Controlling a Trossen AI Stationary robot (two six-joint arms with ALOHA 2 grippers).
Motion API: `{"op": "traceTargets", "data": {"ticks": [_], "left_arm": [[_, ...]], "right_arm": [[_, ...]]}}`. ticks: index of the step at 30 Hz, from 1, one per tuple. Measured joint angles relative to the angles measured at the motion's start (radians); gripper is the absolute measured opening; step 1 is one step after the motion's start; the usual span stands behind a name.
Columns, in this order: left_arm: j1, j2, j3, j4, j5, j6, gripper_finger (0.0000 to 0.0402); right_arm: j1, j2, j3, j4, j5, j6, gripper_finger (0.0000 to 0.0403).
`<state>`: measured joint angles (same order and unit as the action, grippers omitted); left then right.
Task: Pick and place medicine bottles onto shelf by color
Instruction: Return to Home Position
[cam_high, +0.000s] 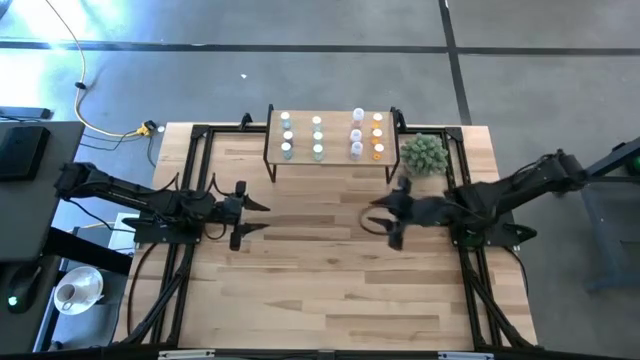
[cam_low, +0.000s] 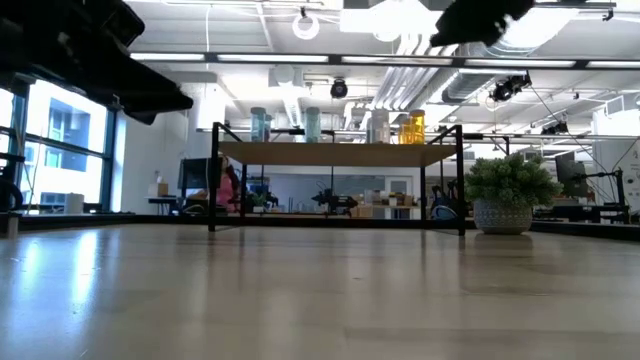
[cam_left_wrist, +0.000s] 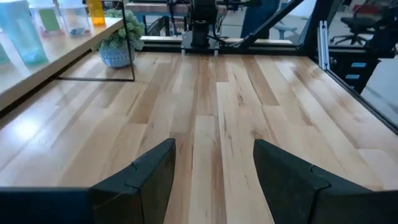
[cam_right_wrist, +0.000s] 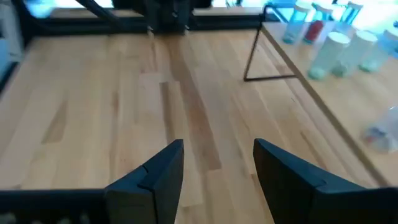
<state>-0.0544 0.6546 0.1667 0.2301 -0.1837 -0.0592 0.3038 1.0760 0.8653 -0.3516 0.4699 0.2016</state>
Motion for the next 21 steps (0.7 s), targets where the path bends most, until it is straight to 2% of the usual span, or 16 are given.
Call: {"op": "traceTargets", "data": {"ticks": [6,11,14,21], "left_arm": [[0.000,-0.040,-0.005,-0.020,0.036,-0.022,0.0207],[0.000,-0.094,-0.005,-0.028,0.045,0.008,0.0207],[0.000,-0.144,-0.005,-0.046,0.044,0.034,0.0207],[0.000,-0.305,-0.005,-0.205,0.014,0.040,0.0207]], "right_arm": [[0.094,-0.186,-0.256,0.255,-0.002,-0.069,0.0186],[0.139,-0.340,-0.411,0.400,-0.003,-0.157,0.0186],[0.149,-0.441,-0.454,0.423,-0.003,-0.181,0.0186],[0.154,-0.624,-0.504,0.427,-0.003,-0.245,0.0186]]}}
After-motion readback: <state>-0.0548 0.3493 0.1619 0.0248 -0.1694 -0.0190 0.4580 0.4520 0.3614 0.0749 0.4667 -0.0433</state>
